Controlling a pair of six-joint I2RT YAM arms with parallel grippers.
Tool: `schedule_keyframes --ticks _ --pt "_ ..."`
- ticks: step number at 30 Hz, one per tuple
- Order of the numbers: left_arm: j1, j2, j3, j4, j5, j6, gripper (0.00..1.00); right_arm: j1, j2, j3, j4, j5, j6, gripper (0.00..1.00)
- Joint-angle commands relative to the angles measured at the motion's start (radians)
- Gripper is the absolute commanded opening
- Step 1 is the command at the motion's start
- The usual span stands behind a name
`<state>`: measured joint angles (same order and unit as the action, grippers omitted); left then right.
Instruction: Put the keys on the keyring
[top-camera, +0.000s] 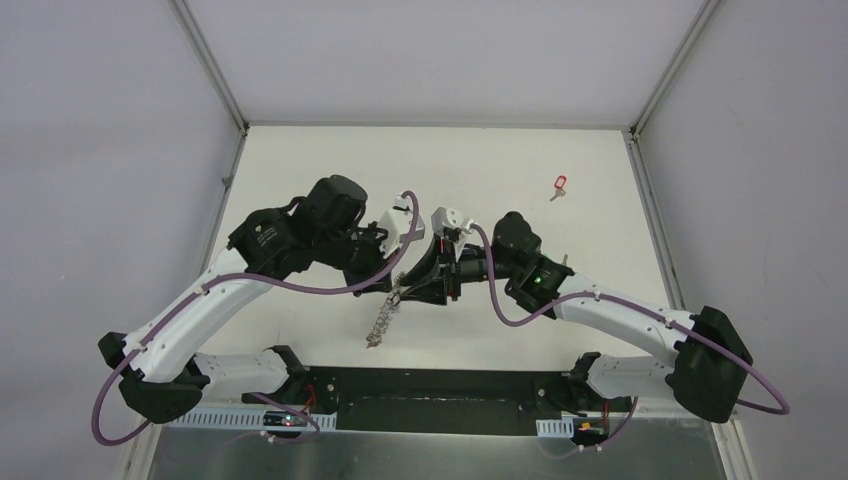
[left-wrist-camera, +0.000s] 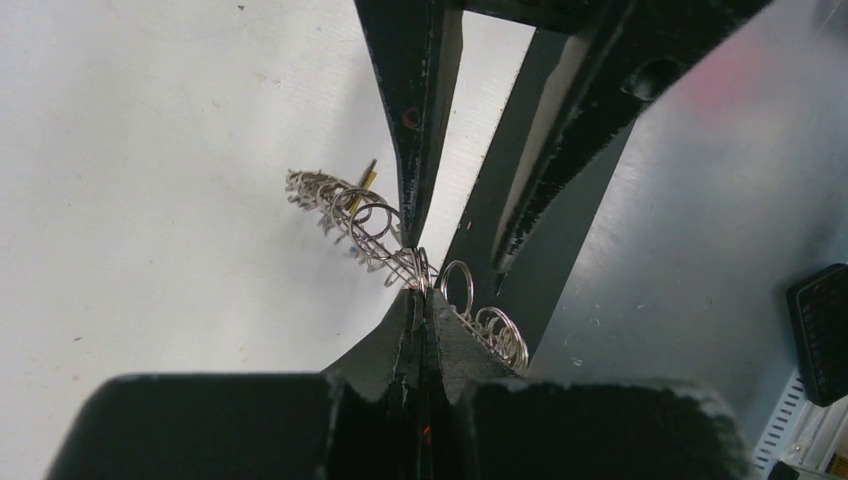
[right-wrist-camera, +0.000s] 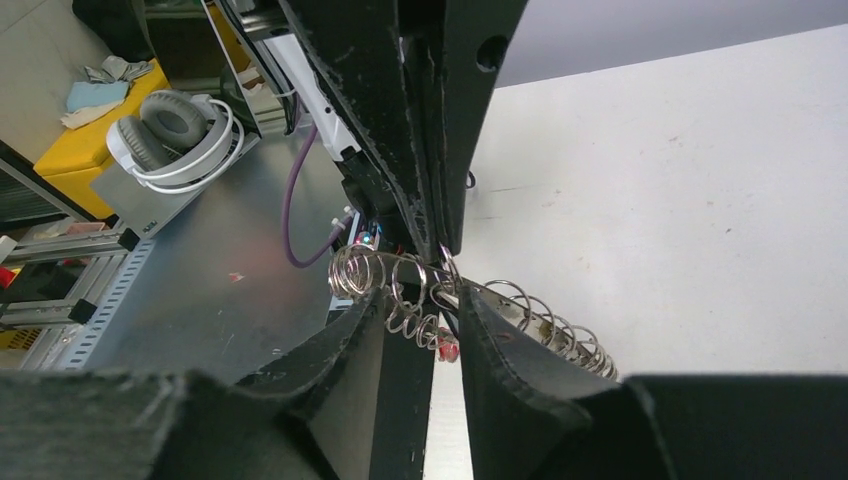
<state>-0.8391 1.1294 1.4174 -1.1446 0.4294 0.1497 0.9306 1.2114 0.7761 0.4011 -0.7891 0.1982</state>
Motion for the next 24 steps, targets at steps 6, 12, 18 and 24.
schedule_keyframes --ticks 6,12,18,24 --pt "-0.021 -0.053 0.000 0.080 0.062 0.069 0.00 0.011 -0.030 0.034 0.087 0.020 0.000 0.45" --pt "-0.022 -0.127 -0.085 0.173 0.099 0.109 0.00 0.012 -0.047 0.002 0.136 0.022 0.025 0.41" --pt "-0.020 -0.157 -0.103 0.199 0.109 0.126 0.00 0.013 -0.046 0.000 0.142 0.004 0.041 0.28" --pt "-0.021 -0.156 -0.101 0.198 0.105 0.125 0.00 0.014 -0.033 0.009 0.142 -0.031 0.045 0.31"
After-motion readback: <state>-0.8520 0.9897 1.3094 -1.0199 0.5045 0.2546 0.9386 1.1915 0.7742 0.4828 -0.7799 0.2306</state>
